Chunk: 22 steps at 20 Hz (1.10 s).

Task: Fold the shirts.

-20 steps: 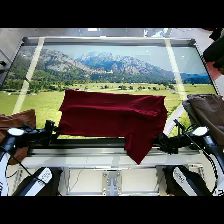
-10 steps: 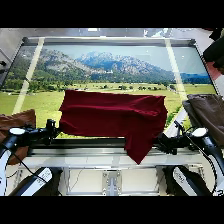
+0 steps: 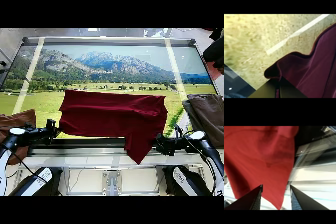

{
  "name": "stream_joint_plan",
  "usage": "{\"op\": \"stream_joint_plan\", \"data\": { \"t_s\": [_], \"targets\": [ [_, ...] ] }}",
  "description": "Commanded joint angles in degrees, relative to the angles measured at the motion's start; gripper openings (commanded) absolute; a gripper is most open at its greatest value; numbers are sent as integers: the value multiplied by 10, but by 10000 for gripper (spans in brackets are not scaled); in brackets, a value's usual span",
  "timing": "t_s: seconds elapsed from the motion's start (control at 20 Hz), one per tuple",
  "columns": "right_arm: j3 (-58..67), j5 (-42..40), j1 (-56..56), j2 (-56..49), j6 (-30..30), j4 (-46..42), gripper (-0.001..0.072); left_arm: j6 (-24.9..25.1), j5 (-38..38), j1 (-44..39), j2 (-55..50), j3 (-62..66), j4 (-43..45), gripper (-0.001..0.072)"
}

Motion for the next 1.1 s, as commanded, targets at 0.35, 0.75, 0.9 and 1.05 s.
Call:
{"op": "stream_joint_plan", "data": {
  "t_s": [0.35, 0.75, 0.9, 1.05],
  "targets": [
    [-2, -21, 21, -87, -16, 16, 387, 1, 0, 1, 0, 0, 0, 13],
    [37, -38, 140, -88, -90, 113, 16, 36, 0, 1, 16, 12, -4, 12],
    [97, 28, 140, -40, -87, 84, 16, 105, -10, 1, 68, 43, 8, 12],
    [165, 85, 140, 35, -52, 49, 16, 138, -59, 1, 140, 81, 67, 11]
  ]
}}
